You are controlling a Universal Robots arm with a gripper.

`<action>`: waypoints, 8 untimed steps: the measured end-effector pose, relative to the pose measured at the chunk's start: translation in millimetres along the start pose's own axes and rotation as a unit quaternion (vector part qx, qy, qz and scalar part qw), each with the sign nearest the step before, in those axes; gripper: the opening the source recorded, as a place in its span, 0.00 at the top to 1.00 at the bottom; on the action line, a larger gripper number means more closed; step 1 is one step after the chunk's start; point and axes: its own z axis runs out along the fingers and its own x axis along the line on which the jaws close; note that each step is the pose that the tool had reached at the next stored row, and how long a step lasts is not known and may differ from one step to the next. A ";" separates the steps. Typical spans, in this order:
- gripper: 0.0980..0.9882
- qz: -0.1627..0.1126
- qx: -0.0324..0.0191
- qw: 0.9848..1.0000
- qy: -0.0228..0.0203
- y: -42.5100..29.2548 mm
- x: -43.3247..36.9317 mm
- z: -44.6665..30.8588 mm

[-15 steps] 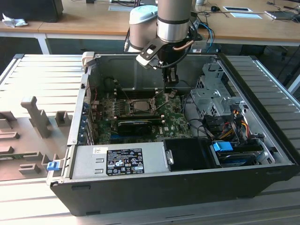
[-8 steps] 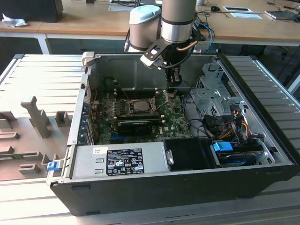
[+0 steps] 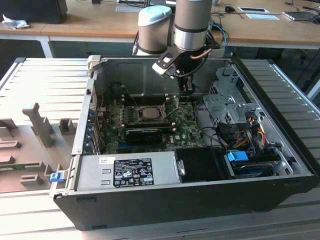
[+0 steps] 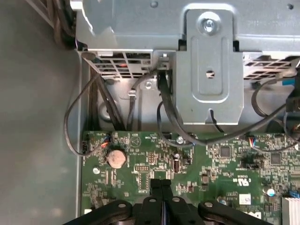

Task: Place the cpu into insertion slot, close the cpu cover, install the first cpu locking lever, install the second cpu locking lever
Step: 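Close the cpu cover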

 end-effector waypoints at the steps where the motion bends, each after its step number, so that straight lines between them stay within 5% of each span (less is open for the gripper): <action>1: 0.99 0.000 0.000 1.000 0.000 -1.1 0.0 0.0; 8: 0.99 0.000 0.000 1.000 0.000 -6.5 0.0 -0.4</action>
